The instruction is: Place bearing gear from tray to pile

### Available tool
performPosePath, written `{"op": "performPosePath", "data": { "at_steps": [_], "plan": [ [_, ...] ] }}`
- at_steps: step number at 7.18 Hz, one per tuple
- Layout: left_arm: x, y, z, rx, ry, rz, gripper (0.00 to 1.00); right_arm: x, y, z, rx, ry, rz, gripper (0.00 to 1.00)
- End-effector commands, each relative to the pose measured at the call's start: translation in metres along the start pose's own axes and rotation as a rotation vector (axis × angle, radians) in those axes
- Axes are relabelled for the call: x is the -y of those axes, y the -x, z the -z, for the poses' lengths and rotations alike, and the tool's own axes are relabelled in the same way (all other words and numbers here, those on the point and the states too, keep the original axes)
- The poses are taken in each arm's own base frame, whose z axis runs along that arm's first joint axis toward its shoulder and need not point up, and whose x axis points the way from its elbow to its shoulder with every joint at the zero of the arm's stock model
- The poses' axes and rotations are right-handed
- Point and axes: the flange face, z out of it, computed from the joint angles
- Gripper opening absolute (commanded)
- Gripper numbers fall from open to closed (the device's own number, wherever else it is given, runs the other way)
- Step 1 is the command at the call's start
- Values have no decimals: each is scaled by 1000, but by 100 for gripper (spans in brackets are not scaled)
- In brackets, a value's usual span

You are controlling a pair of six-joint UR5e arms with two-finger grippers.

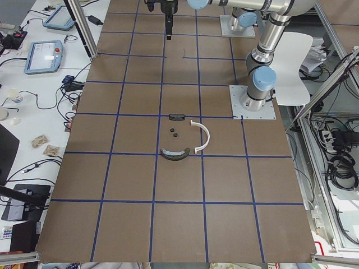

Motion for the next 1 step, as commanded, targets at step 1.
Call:
{"op": "performPosePath", "data": {
  "at_steps": [1],
  "plan": [
    [0,5,4,-13,0,11,98,0,0,-1,0,3,5,100]
  ]
}}
